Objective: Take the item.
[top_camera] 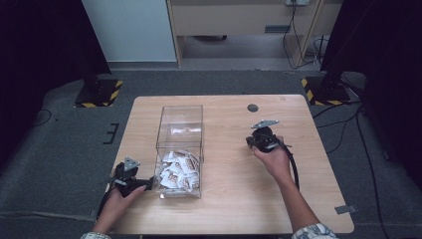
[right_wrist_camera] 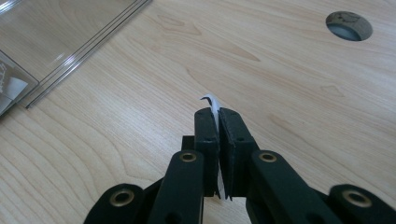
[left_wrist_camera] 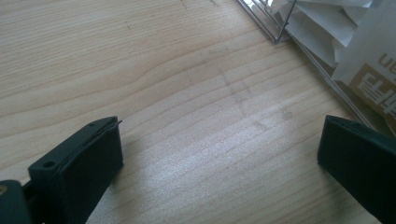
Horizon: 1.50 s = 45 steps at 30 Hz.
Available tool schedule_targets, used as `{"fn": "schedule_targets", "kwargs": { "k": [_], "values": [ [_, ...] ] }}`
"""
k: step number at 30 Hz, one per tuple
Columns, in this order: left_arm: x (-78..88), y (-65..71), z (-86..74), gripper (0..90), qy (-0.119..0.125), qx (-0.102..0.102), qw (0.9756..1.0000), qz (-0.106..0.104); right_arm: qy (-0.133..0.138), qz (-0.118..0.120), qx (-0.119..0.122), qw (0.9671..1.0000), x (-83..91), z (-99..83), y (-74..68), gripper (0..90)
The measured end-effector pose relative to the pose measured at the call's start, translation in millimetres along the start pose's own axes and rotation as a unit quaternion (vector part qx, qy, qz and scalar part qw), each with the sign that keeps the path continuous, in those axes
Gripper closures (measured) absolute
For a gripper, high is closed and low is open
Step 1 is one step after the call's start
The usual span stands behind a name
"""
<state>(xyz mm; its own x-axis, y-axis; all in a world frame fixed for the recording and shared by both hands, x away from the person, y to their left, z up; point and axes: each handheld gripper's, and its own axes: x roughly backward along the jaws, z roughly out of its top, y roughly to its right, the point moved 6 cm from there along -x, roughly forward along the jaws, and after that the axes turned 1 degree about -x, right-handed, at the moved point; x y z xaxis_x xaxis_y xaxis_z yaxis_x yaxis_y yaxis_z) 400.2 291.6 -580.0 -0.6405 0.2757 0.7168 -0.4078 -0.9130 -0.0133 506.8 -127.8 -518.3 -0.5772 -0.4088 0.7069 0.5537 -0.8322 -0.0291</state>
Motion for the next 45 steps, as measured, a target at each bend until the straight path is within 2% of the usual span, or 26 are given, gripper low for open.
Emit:
{"fn": "schedule_targets", "kwargs": {
  "k": [3,11,21,28,45],
  "values": [
    [0.0,0.0,0.0,0.0,0.000,0.000,1.0000,0.000,-0.007,0.002,0.007,0.9999,-4.8,-1.9,-3.0,86.4],
    [0.0,0.0,0.0,0.0,0.000,0.000,1.0000,0.000,-0.015,0.004,0.002,0.9999,-12.8,-8.3,-6.2,85.9],
    [0.0,0.0,0.0,0.0,0.000,0.000,1.0000,0.000,-0.022,0.002,0.009,0.9997,-17.4,-12.3,-9.3,82.1],
    [0.0,0.0,0.0,0.0,0.000,0.000,1.0000,0.000,-0.020,0.004,0.004,0.9998,-17.7,-10.2,-11.0,79.3],
    [0.0,0.1,0.0,0.0,0.000,0.001,1.0000,0.000,-0.002,0.001,-0.015,0.9999,-5.9,-4.0,-10.0,54.1]
  ]
}}
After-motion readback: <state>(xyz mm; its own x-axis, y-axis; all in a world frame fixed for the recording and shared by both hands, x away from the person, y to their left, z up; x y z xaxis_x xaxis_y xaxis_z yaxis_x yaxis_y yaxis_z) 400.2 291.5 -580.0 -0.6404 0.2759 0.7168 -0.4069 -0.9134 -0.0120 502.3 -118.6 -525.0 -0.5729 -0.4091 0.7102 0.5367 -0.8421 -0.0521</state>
